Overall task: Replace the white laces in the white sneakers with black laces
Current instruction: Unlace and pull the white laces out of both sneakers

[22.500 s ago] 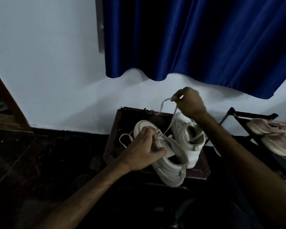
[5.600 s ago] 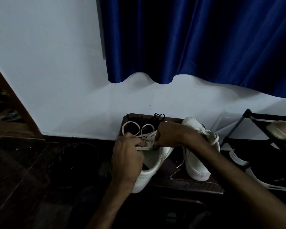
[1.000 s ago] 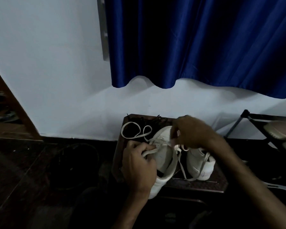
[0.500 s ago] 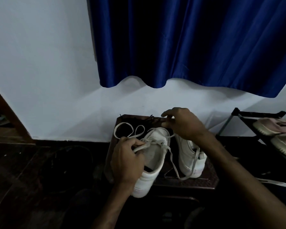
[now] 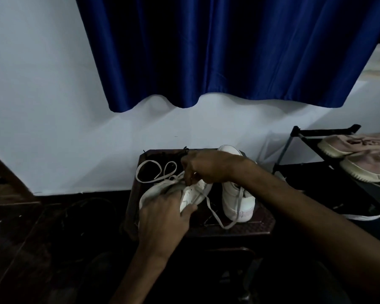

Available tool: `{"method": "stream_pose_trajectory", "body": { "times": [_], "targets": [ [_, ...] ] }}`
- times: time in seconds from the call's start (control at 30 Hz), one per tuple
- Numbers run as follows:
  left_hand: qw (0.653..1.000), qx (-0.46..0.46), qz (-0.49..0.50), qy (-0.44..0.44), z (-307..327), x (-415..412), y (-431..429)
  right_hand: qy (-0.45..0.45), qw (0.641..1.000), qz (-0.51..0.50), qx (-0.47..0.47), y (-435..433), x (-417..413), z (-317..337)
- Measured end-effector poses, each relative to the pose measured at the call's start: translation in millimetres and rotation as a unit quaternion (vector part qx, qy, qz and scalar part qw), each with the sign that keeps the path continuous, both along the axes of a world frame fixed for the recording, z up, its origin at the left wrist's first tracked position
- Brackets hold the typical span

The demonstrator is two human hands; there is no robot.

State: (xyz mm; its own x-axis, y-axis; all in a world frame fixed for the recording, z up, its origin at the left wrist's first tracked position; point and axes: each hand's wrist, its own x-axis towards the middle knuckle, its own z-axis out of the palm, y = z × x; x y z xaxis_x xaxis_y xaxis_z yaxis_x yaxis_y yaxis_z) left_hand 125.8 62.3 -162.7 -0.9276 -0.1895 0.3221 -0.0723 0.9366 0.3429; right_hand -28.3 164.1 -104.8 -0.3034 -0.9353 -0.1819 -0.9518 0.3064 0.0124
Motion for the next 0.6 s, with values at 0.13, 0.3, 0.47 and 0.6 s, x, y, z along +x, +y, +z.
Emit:
{"method": "stream_pose_trajectory", "body": {
  "times": [0.13,0.3,0.47,0.6],
  "targets": [
    [0.999,0.003,0.027,-0.024,-1.1,-2.8,3.3,0.020,0.998,0.010,0.063,-13.4,-4.7,4.4],
    [0.999,0.019,0.036,-0.027,2.3,-3.3,3.3,-0.010,0.998,-0.044,-0.047,-27.0,-23.5,5.3],
    [0.998,0.014,0.040,-0.035,1.7,-3.7,0.6,-0.058,0.971,-0.175,-0.154,-18.6,-26.1,-17.4],
    [0.999,0.012,0.040,-0.028,1.0,-4.1,1.6,-0.078,0.961,-0.228,-0.134,-6.1,-7.3,-9.1]
  ]
}}
